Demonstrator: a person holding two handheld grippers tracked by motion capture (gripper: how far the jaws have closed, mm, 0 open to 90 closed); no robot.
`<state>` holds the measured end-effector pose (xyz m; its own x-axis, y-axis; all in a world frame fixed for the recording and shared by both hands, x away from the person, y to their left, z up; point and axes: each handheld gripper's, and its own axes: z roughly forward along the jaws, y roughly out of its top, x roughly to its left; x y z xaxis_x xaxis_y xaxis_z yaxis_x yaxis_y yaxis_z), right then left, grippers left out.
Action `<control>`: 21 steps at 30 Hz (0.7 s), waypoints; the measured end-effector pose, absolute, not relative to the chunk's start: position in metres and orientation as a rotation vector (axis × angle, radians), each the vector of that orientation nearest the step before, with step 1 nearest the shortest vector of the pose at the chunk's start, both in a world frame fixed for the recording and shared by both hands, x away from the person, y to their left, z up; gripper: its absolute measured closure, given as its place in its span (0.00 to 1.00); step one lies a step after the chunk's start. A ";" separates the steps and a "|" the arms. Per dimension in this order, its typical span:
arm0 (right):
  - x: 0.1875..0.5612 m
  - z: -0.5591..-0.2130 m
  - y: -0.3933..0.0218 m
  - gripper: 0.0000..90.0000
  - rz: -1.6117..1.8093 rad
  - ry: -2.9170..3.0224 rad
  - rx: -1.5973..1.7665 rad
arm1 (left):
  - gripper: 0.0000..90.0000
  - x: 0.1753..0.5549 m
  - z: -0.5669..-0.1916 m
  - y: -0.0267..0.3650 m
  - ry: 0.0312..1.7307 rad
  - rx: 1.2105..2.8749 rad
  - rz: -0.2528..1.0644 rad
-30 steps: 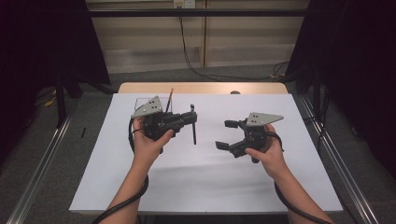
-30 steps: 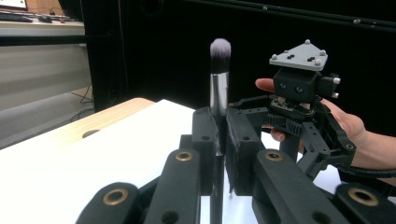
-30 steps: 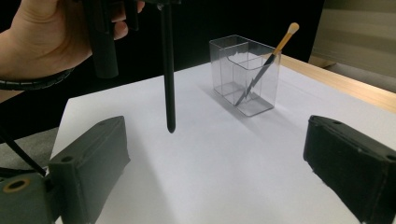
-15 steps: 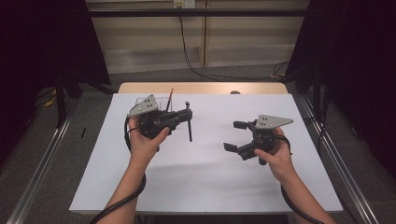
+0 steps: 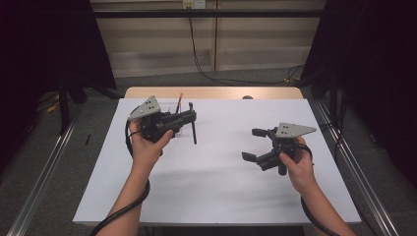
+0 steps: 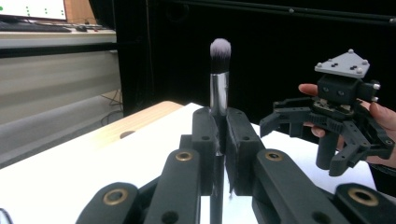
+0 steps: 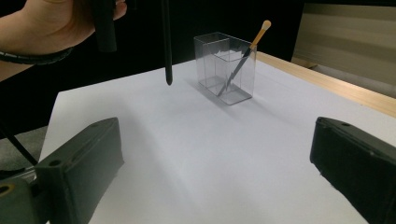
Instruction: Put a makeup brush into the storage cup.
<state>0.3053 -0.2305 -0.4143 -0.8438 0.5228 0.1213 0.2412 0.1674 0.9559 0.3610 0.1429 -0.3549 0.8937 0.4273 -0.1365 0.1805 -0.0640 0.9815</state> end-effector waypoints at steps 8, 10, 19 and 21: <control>0.300 -0.417 -0.236 0.02 1.715 2.203 0.750 | 0.93 0.366 -0.355 0.148 0.492 1.635 0.231; 0.299 -0.417 -0.238 0.02 1.723 2.195 0.756 | 0.93 0.367 -0.355 0.149 0.494 1.638 0.236; 0.294 -0.418 -0.247 0.02 1.722 2.180 0.770 | 0.93 0.373 -0.355 0.151 0.503 1.641 0.255; 0.293 -0.419 -0.249 0.02 1.726 2.175 0.768 | 0.93 0.374 -0.354 0.150 0.506 1.640 0.261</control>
